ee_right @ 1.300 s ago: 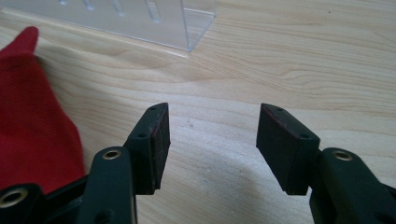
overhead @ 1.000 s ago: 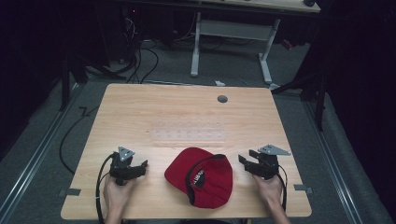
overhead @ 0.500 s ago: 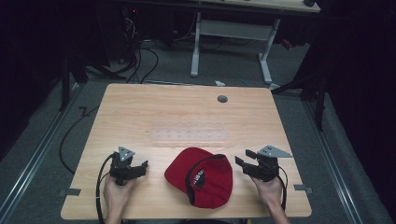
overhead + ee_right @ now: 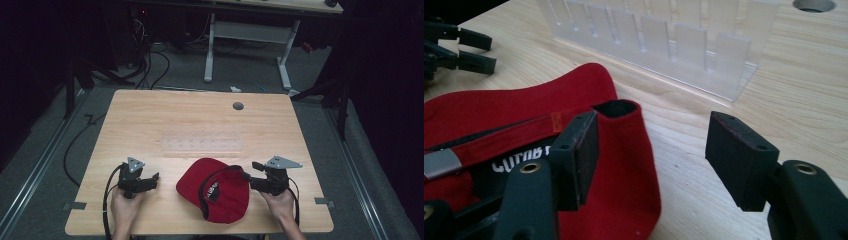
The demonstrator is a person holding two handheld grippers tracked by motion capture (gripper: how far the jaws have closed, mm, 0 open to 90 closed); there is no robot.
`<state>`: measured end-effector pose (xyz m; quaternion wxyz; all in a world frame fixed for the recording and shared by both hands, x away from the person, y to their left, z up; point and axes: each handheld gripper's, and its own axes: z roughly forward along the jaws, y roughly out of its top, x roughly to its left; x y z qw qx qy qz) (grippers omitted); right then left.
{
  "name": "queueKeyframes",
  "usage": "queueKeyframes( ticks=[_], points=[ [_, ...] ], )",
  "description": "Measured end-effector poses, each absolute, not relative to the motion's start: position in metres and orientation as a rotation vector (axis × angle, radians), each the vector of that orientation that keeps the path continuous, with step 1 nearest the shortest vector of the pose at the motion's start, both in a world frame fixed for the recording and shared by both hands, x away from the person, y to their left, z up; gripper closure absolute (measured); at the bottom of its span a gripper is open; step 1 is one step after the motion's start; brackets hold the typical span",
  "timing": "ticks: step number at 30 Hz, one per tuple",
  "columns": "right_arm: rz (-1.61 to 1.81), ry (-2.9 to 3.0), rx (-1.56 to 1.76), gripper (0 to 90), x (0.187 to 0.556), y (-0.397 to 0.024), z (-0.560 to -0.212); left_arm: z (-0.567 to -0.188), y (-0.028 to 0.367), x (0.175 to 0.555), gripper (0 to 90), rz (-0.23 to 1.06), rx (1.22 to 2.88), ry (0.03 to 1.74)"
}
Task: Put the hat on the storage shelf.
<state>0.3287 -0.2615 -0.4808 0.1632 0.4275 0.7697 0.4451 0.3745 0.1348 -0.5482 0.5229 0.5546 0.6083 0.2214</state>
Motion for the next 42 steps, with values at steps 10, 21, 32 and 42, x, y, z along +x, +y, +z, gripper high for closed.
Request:
queueKeyframes(
  ticks=[10, 21, 32, 42],
  points=[
    [1.258, 2.266, 1.174, 36.8, 0.339, -0.241, -0.487, -0.548, 0.135, 0.375, 18.2, 0.529, 1.328, 1.457],
    [1.24, 2.334, 1.162, 37.0, 0.352, -0.225, -0.499, -0.548, 0.135, 0.375, 18.3, 0.53, 1.327, 1.457],
    [1.248, 2.391, 1.186, 39.8, 0.362, -0.22, -0.514, -0.548, 0.135, 0.375, 18.3, 0.53, 1.327, 1.458],
    [1.252, 2.445, 1.198, 48.4, 0.366, -0.22, -0.528, -0.548, 0.135, 0.375, 18.3, 0.531, 1.326, 1.458]
  ],
)
